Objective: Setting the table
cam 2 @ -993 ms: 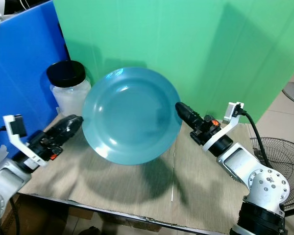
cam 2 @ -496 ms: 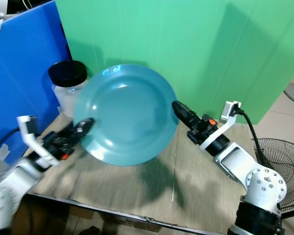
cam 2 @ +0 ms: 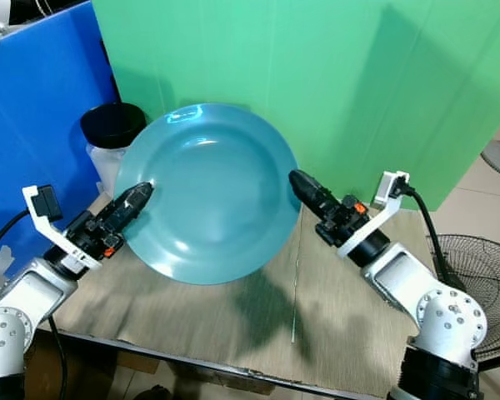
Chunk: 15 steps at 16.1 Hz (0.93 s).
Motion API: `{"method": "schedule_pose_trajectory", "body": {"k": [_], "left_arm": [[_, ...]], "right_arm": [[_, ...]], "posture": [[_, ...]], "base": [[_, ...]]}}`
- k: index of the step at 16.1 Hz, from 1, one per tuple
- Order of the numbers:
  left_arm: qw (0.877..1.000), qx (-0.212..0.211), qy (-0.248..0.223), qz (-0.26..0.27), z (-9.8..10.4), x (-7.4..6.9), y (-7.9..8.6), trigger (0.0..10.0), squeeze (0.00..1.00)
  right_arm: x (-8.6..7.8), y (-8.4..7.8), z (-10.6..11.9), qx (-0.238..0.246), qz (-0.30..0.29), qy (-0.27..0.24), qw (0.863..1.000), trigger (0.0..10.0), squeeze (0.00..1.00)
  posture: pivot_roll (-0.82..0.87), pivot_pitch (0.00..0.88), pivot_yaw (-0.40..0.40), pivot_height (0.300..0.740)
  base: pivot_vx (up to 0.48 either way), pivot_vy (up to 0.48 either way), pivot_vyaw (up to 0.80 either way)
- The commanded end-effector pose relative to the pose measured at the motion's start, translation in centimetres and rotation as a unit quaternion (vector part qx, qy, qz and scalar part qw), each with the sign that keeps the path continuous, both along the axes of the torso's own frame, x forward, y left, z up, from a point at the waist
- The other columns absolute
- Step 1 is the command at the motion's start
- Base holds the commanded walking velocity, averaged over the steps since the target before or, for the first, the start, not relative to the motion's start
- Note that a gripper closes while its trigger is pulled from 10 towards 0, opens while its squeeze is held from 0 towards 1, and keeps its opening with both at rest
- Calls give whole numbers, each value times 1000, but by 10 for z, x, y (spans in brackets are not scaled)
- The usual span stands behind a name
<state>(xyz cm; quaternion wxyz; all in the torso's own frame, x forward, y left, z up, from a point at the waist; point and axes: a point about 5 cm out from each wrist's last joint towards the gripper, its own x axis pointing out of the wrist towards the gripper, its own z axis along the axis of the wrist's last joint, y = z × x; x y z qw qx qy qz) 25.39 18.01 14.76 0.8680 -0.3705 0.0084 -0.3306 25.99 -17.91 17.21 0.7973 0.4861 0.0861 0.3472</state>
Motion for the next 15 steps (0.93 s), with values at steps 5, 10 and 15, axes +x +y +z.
{"method": "schedule_pose_trajectory", "body": {"k": [5, 10, 15], "left_arm": [[1000, 0, 16, 4, -1, -1, -2, 0, 0], [1000, -4, 23, 11, -2, 0, -1, 0, 0], [1000, -1, 25, 14, -2, 3, 0, 0, 0]], "right_arm": [[1, 2, 11, -11, 10, -32, 999, 0, 0], [2, 3, 11, -26, 8, -37, 999, 10000, 0], [1, 3, 10, -34, 9, -38, 999, 10000, 549]], "posture": [[82, 0, -4, 740], [79, 0, -3, 740], [74, 0, 2, 740]], "base": [[0, 0, 0], [0, 0, 0], [0, 0, 0]]}}
